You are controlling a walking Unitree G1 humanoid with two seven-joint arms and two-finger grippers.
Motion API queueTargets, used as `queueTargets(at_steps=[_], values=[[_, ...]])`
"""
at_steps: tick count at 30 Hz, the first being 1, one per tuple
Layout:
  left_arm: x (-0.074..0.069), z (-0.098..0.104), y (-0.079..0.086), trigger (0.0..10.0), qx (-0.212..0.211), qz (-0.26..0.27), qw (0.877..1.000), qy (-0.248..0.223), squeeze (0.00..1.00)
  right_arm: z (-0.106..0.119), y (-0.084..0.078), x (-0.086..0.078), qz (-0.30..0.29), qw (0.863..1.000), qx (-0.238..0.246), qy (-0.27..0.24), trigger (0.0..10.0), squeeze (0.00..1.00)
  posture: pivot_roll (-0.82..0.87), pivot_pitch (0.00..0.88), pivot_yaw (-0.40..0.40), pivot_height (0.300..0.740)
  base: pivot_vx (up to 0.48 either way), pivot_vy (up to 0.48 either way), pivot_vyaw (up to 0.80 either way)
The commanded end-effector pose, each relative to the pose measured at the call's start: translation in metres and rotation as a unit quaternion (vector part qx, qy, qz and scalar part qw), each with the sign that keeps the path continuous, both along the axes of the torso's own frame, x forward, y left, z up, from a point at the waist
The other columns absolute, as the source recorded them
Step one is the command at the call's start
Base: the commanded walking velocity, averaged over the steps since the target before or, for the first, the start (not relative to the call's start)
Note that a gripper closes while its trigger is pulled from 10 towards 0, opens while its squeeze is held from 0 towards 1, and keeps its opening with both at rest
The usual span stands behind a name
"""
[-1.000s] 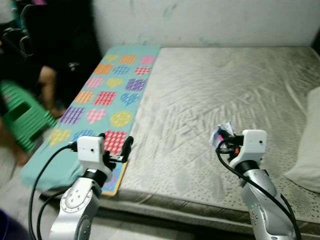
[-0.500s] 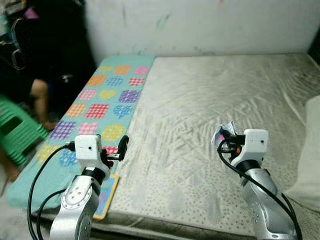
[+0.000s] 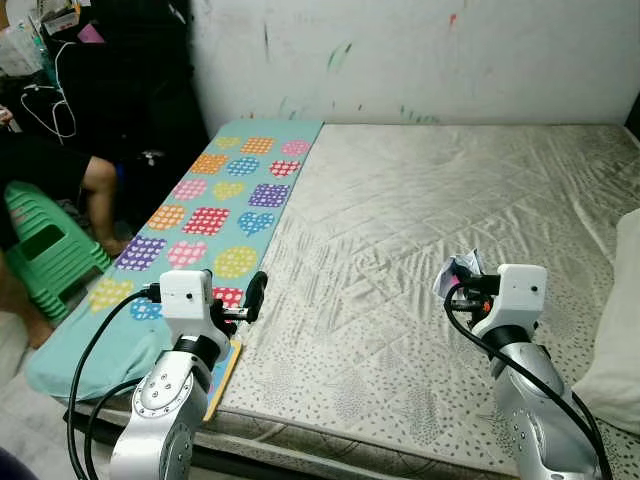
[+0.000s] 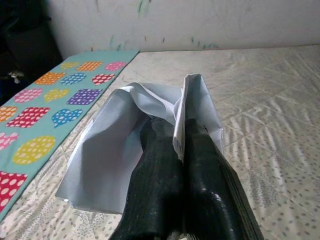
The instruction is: Clean up the room
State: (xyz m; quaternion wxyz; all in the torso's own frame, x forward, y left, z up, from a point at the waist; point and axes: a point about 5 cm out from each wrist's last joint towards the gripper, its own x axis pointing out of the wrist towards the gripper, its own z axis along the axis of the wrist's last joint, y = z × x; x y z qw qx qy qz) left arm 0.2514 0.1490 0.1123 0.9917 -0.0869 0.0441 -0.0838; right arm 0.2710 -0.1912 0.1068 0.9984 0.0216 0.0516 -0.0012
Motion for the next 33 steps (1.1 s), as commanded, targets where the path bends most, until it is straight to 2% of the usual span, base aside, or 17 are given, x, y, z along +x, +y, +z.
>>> queueTargets(at_steps=[1,4,7,9,16,21,27,33], values=[[0.001,0.001,0.002,10.0,0.006,0.004,1.0,0.001,0.0,0.003,0.002,0.002,0.005,1.0,0.002,-0.006,10.0,0.0,-0.22,0.0,0.103,0.74,0.0,0.0,0.0],[0.001,0.001,0.002,10.0,0.006,0.004,1.0,0.002,0.0,0.003,0.002,0.002,0.005,1.0,0.002,-0.006,10.0,0.0,-0.22,0.0,0.103,0.74,0.0,0.0,0.0],[0.003,0.003,-0.001,10.0,0.003,-0.006,1.0,-0.006,0.0,0.005,0.004,0.005,0.01,1.0,0.003,-0.013,10.0,0.0,-0.21,0.0,0.101,0.74,0.0,0.48,0.0],[0.003,0.003,-0.001,10.0,0.014,-0.003,1.0,-0.007,0.0,0.006,0.006,0.006,0.014,1.0,0.006,-0.017,10.0,0.0,-0.21,0.0,0.1,0.74,0.0,0.0,0.0],[0.003,0.001,0.0,10.0,0.01,-0.001,1.0,-0.007,0.0,0.006,0.006,0.006,0.011,1.0,0.003,-0.015,10.0,0.0,-0.21,0.0,0.097,0.74,0.0,0.0,0.0],[0.006,-0.001,0.006,10.0,0.022,0.012,1.0,-0.011,0.0,0.007,0.001,0.006,0.004,1.0,0.001,-0.017,10.0,0.0,-0.21,0.0,0.085,0.74,0.0,0.0,-0.72],[0.016,0.003,0.012,10.0,0.031,0.029,0.999,-0.022,0.0,0.013,-0.001,0.01,0.0,1.0,-0.006,-0.024,10.0,0.0,-0.2,0.0,0.071,0.74,0.0,0.0,-0.8],[0.018,0.005,0.014,10.0,0.027,0.03,0.999,-0.028,0.0,0.019,0.008,0.016,0.024,0.999,-0.01,-0.039,10.0,0.0,-0.2,0.0,0.092,0.74,0.0,0.0,-0.76]])
